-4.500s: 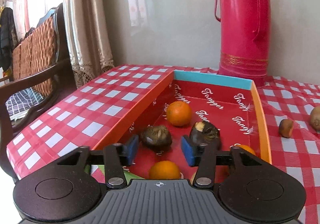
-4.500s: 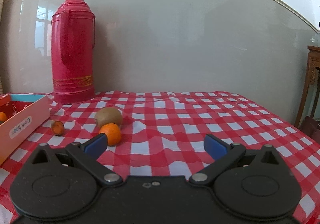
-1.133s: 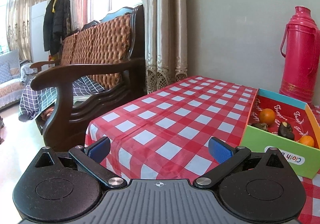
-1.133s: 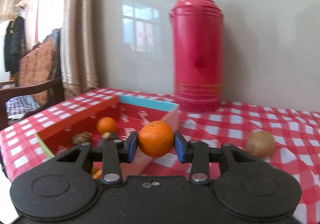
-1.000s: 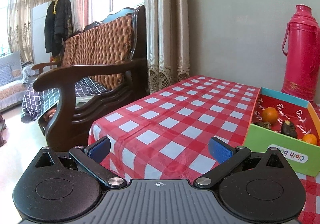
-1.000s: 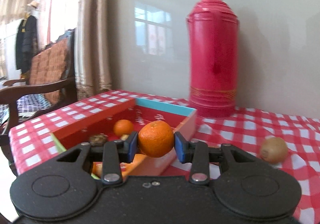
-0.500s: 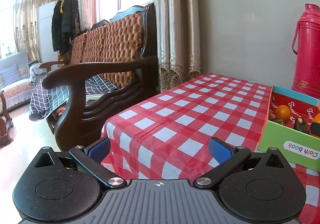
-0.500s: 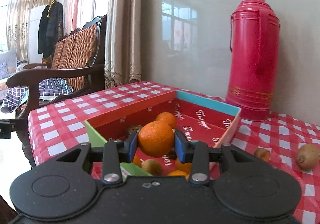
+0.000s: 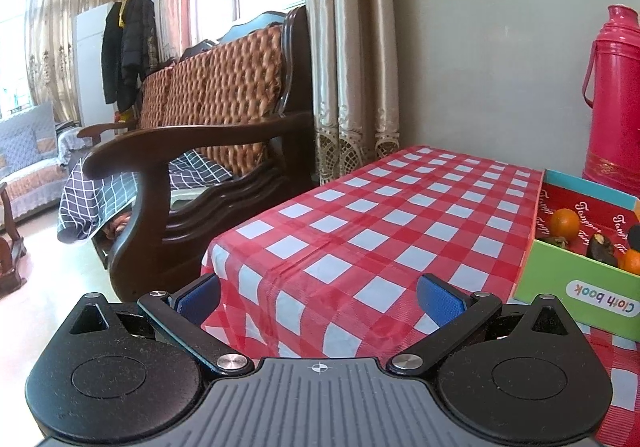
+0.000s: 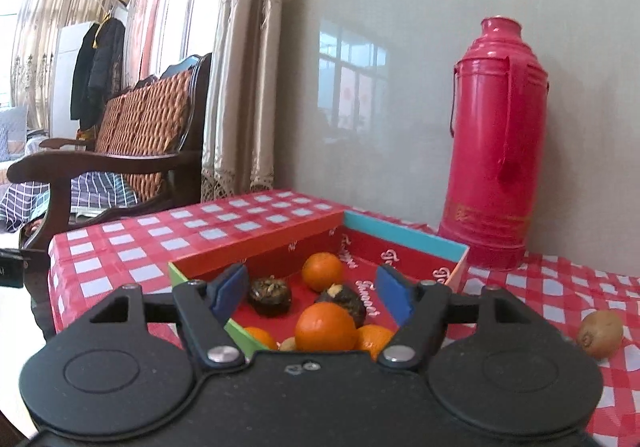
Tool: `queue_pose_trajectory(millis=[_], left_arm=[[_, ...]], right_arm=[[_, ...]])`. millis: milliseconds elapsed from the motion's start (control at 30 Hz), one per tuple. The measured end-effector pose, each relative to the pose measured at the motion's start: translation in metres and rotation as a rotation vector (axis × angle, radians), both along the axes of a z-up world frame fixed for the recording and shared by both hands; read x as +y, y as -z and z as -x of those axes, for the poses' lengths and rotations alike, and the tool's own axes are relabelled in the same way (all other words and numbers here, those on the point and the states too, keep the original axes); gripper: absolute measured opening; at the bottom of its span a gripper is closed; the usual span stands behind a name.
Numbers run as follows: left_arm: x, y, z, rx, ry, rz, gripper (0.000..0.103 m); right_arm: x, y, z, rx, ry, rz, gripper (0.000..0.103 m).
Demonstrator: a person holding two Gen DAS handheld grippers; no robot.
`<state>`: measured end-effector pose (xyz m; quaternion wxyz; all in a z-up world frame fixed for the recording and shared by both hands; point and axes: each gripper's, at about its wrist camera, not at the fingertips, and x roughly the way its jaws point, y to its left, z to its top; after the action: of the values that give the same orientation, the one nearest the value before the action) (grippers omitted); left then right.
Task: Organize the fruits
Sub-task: 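Withdraw the right gripper from the box toward the kiwi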
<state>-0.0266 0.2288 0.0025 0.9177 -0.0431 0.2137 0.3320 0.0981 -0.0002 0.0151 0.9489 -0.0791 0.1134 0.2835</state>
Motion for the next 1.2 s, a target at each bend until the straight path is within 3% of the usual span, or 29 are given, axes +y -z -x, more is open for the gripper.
queue_pose_trajectory(millis=[567, 900, 1033, 1200], left_arm=[[-0.043, -0.009, -0.017, -0.01, 0.1, 0.014, 0.103], [-0.094, -0.013, -0.037, 0.001, 0.213, -0.008, 0.103], [-0.121, -0.014, -0.046, 0.008, 0.269, -0.042, 0.103], [-0.156, -0.015, -0.059, 0.02, 0.362, -0.07, 0.103]], right_arm=[[-0.066, -0.008, 0.001, -0.009, 0.23, -0.05, 0.079], [-0.108, -0.004, 0.003, 0.006, 0.358, -0.046, 0.08], [-0.129, -0.005, 0.004, 0.002, 0.424, -0.053, 0.091], [-0.154, -0.003, 0.008, -0.002, 0.489, -0.046, 0.092]])
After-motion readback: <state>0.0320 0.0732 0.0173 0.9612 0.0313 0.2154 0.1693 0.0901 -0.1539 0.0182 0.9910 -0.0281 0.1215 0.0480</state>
